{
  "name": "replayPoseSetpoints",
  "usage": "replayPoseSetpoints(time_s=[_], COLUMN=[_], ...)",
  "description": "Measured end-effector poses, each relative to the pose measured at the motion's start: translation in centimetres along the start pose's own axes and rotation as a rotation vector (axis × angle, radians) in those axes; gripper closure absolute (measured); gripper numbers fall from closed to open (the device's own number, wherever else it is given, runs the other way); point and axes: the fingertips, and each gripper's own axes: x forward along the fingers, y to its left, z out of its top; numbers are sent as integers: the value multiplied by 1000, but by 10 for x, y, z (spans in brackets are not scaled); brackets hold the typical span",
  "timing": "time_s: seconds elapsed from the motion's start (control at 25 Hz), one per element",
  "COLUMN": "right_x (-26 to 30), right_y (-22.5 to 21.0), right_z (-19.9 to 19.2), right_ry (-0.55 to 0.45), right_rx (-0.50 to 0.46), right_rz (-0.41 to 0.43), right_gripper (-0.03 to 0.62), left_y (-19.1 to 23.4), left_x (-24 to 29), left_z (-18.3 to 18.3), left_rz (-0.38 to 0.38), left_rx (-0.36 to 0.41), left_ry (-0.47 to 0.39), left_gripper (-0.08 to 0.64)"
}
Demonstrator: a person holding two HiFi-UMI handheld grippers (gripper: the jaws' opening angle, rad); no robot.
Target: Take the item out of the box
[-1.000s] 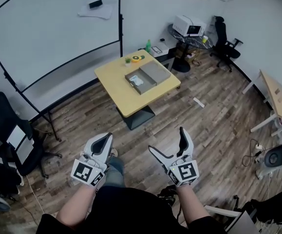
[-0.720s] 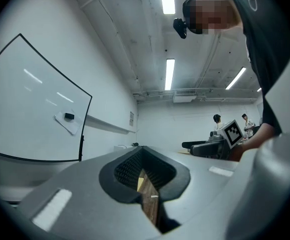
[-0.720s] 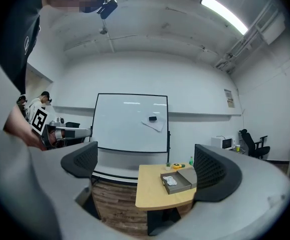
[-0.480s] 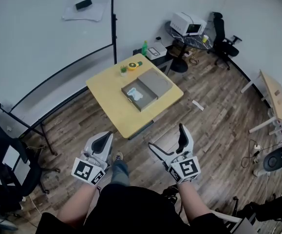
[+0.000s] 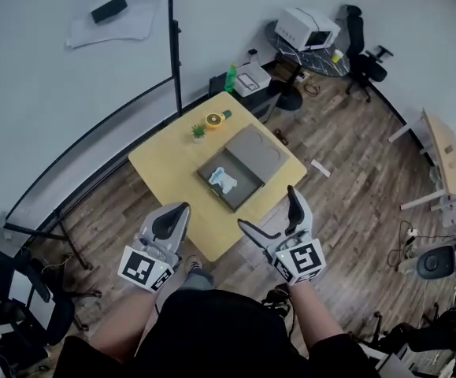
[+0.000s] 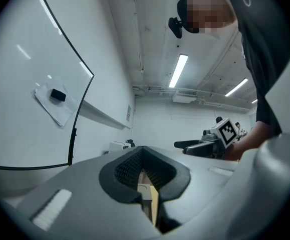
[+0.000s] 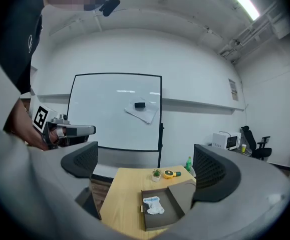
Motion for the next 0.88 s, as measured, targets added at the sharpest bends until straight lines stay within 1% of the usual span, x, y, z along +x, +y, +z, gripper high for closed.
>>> replayPoseSetpoints(time_s=[0.16, 0.28, 0.44, 0.56, 0.68, 0.88], right_x=[37, 52, 70, 78, 86, 105], right_y=[-21, -37, -54, -61, -68, -75], right_z=[3, 9, 7, 3, 1, -15], right_ry=[24, 32, 39, 58, 77, 170], right_rx=[-42, -40, -42, -39, -30, -37], right_rz=[12, 26, 69, 108, 135, 187], right_gripper=[-5, -5, -5, -5, -5, -2], left_y=[30, 41, 47, 49, 47, 42], left_x=[28, 46, 64, 71, 76, 80], left_z=[-3, -1, -1, -4, -8, -23], left_rz=[-4, 2, 42, 78, 84, 93], left_rx=[-16, -16, -3, -12, -9, -26], left_ry=[6, 0, -1, 2, 16, 40], left_gripper=[560, 560, 560, 560, 560, 560])
